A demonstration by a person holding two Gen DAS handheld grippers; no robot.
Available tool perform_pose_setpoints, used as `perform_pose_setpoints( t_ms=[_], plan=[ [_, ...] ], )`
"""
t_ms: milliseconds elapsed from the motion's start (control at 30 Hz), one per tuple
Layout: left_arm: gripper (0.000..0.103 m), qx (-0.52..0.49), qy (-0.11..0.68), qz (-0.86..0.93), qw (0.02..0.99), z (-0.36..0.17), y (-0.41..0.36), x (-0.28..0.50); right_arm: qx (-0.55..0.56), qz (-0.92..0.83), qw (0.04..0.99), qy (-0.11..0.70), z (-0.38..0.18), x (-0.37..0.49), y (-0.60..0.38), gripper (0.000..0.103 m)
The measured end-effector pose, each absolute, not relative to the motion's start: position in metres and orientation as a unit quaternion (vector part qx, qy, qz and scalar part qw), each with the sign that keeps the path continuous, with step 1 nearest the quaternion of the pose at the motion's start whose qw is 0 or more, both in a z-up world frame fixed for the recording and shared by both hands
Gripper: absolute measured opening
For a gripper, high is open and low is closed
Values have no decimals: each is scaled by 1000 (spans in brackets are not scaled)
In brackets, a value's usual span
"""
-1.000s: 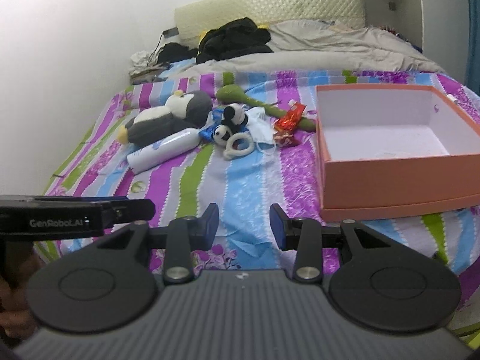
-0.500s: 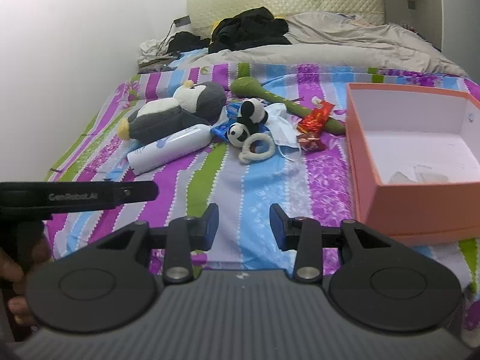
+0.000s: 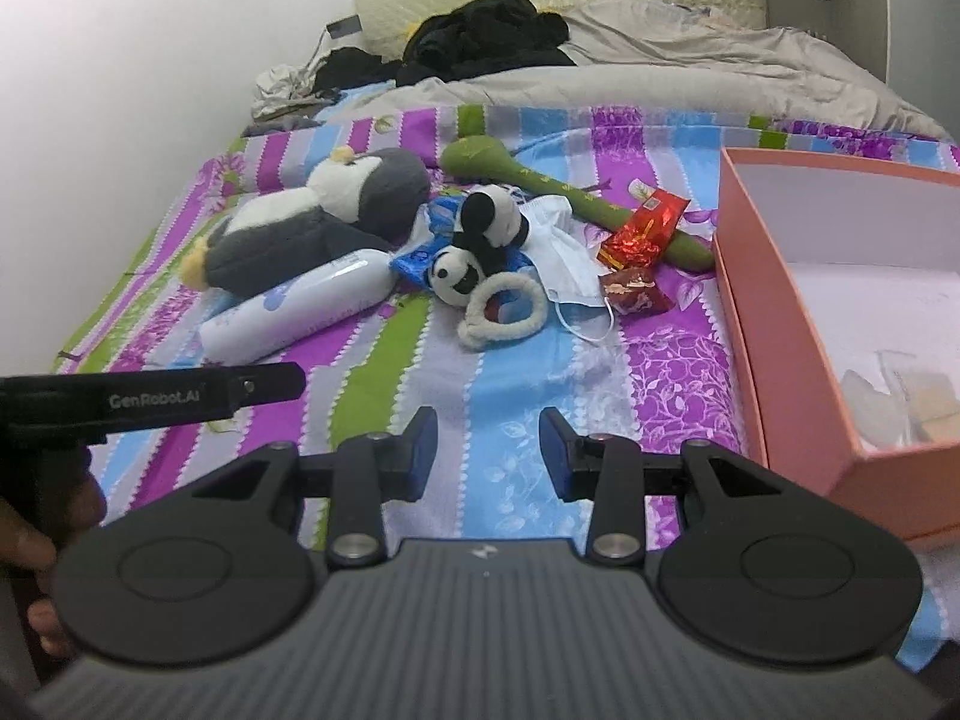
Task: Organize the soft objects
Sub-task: 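Withdraw the right tool from the box back toward the pile, then grasp the white fluffy ring with the right tool while the left tool grasps the panda plush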
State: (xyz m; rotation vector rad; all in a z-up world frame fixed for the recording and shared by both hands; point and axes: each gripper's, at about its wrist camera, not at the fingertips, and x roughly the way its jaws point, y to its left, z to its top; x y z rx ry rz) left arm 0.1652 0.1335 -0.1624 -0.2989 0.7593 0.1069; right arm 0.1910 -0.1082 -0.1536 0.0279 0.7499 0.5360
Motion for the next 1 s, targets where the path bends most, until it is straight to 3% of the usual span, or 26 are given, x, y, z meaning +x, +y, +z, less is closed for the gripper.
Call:
perform_pose_setpoints(
  t_ms=[167,267,633,800,1000],
  plan=[
    [49,-152,385,52,909,-178,144,191,19,256,891,374,-164,219,-99,40],
    [55,-148,387,53,909,-188,147,206,20,257,890,377,-171,236,-93,40],
    [55,-159,371,37,914,-216,155,272,61,240,878,409,-213,306,-78,40],
    [68,-192,353,30,915,-218,162,301,72,242,873,416,-229,334,-68,40],
    [69,-247,350,16,903,-229,168,329,80,248,868,422,-246,356,-57,40]
  ],
)
